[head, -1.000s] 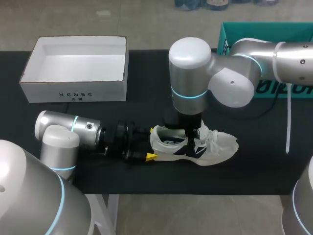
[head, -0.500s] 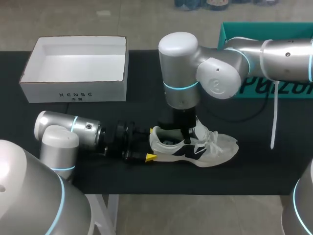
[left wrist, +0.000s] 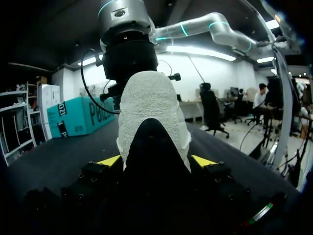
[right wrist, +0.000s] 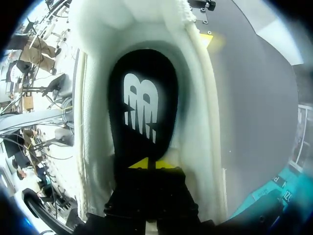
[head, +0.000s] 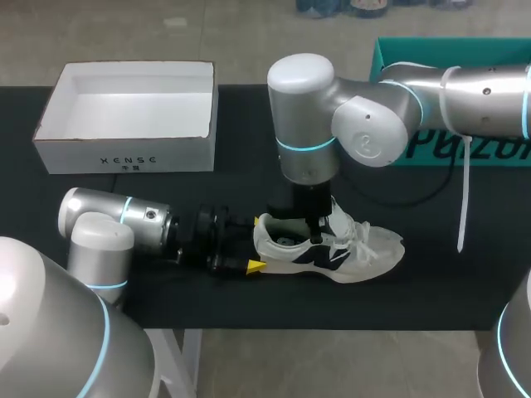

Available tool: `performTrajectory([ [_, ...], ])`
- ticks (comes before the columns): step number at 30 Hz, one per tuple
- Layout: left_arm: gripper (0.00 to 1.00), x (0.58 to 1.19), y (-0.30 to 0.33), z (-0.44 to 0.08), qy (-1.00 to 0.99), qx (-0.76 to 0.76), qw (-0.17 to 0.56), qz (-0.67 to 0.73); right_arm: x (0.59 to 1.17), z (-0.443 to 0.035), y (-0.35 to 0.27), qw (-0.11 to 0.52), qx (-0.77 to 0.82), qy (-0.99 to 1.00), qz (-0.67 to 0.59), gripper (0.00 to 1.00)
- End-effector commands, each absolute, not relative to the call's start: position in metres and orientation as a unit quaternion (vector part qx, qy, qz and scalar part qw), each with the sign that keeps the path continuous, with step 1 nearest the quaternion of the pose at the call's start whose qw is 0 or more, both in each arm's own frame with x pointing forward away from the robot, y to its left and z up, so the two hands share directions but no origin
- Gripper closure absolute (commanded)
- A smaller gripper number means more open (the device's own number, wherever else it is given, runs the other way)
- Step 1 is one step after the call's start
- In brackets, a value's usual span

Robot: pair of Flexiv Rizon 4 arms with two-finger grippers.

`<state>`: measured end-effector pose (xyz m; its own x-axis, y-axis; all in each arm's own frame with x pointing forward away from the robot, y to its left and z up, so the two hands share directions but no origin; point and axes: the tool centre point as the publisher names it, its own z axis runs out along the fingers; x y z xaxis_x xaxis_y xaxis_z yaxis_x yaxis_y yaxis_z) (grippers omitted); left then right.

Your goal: Take the shoe out of the shoebox, open the shoe tongue, remove and reinsert the insole, then place the shoe into the shoebox

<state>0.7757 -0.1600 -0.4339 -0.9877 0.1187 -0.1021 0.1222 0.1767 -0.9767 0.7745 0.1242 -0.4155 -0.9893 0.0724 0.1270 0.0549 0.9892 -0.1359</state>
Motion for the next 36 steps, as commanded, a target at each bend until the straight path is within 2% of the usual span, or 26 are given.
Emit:
performTrajectory([
  [1,1.0,0.776,-0.163,-0.436,0.767,0.078,0.003,-0.636,0.767,-0.42,0.128,0.059,-0.034,-0.996,0.059,1.0],
  [24,1.0,0.776,-0.163,-0.436,0.767,0.078,0.003,-0.636,0.77,-0.363,0.123,0.022,-0.022,-0.998,0.054,1.0],
  [36,1.0,0.776,-0.163,-0.436,0.767,0.078,0.003,-0.636,0.785,-0.361,0.098,-0.007,-0.088,-0.995,0.045,1.0],
])
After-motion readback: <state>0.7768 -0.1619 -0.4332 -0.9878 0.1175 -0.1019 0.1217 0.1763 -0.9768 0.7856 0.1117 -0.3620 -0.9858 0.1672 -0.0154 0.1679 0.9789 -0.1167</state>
